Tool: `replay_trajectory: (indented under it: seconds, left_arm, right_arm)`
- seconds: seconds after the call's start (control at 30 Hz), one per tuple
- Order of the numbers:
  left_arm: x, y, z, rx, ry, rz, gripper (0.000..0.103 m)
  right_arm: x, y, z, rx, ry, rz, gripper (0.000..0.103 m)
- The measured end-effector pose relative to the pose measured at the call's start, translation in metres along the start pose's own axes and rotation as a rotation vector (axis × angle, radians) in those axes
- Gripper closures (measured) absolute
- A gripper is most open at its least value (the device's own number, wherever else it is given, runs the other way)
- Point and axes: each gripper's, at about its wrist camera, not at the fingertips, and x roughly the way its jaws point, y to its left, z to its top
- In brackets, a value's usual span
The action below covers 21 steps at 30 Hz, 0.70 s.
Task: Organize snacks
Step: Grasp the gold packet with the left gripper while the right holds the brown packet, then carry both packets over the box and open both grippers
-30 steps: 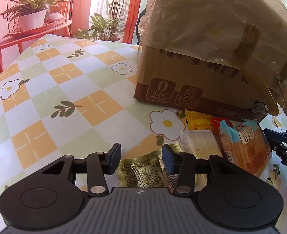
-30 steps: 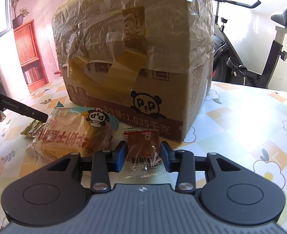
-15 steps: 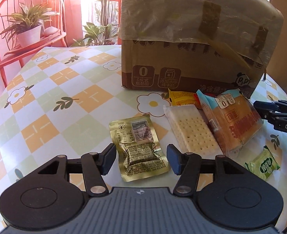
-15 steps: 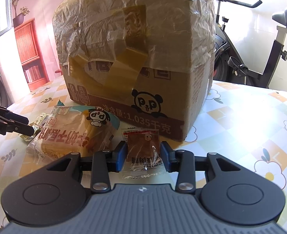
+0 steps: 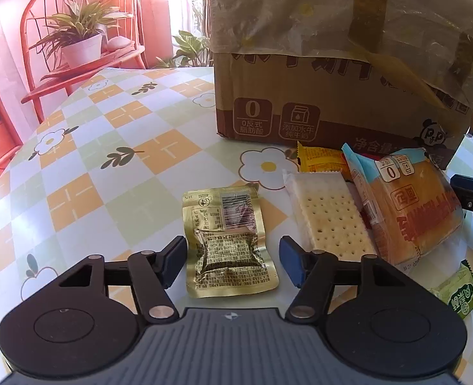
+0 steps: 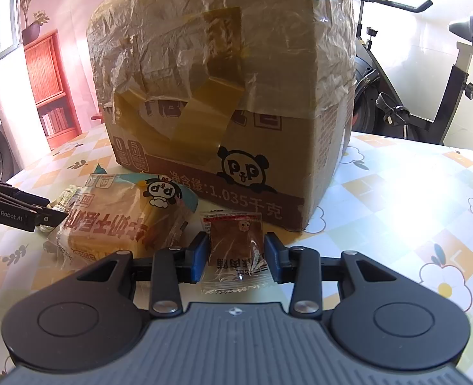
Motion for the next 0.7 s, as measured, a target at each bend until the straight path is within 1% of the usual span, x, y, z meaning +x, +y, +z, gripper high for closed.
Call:
replay_trajectory:
  seconds: [0.07,0.17,0.33,0.5,0.6,0.7]
  left_arm:
    - [-0.003,0.001,0.000,-0.006,-0.003,-0.003,0.051]
    - [-0.008,0.008,0.001,-0.044,-0.020,-0.036,0.057]
    - [-0.019,0.009,0.003,-0.045,-0.080,-0.047,0.058]
    - [-0.024,0.013,0.008,-0.055,-0.108,-0.039,0.058]
    - [-0.030,0.019,0.011,-0.072,-0.130,-0.032,0.058]
    - [-0.037,0.024,0.014,-0.084,-0.160,-0.029,0.058]
  right_arm:
    - [0.000,0.000,0.000,0.001,-0.001,0.001,0.063]
    - [0.000,0.000,0.000,0.000,-0.002,0.002,0.063]
    - [-0.001,0.000,0.000,-0.003,-0.003,0.007,0.063]
    - [-0.006,0.001,0.000,-0.015,-0.015,-0.003,0.063]
    - [-0.013,0.006,0.002,-0.046,-0.019,-0.011,0.063]
    - [-0.025,0.010,0.002,-0.049,-0.032,-0.006,0.063]
